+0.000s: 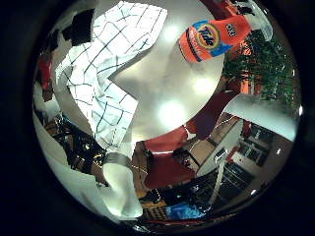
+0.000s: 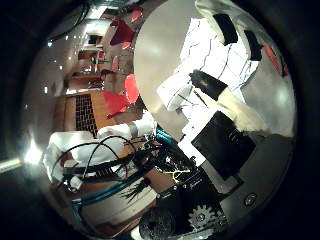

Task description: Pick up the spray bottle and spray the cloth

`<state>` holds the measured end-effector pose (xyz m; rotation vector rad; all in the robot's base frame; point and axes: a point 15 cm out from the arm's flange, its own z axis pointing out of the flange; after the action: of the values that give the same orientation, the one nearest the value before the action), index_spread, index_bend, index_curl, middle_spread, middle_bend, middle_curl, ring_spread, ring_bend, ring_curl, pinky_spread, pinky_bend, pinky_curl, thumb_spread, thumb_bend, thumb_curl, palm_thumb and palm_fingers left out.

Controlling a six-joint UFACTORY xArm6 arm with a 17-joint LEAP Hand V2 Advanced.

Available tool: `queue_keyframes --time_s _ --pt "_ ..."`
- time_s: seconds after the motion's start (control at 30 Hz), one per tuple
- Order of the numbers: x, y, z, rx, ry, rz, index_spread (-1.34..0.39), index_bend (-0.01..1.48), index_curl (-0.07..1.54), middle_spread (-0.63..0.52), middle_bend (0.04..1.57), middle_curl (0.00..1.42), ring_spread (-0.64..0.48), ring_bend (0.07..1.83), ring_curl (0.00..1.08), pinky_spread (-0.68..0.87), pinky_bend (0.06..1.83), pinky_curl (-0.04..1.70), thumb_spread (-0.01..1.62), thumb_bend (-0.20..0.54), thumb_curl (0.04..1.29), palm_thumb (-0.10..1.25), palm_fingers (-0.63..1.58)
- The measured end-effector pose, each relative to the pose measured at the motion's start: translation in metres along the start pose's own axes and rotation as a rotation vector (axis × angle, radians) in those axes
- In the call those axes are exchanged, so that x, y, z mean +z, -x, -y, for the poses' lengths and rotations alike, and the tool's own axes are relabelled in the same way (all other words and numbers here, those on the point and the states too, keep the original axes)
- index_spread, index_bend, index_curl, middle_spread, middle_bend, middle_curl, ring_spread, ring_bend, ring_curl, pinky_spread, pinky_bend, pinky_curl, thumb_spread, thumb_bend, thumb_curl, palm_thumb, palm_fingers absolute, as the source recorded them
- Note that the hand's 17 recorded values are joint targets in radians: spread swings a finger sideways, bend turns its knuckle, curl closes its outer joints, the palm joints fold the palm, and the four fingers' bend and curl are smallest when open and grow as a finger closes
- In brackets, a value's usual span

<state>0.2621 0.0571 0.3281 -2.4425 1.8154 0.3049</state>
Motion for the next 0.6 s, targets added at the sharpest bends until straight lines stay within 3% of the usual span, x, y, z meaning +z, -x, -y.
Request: queue_keyframes --time_s 0.27,0.6 --pt "-0.034 -0.025 -0.004 0.066 -0.143 0.026 -0.41 0.19 0.68 -0.20 0.65 0.75 -0.30 1.05 0.57 -0.41 0.34 1.09 1.01 -0.024 0.52 0.81 0.64" --pt "-0.109 -0.066 0.007 0.172 -0.491 0.171 -0.39 0.18 0.61 -0.21 0.65 0.74 -0.31 1.01 0.56 -0.39 0.37 1.10 1.05 -0.026 0.50 0.75 0.57"
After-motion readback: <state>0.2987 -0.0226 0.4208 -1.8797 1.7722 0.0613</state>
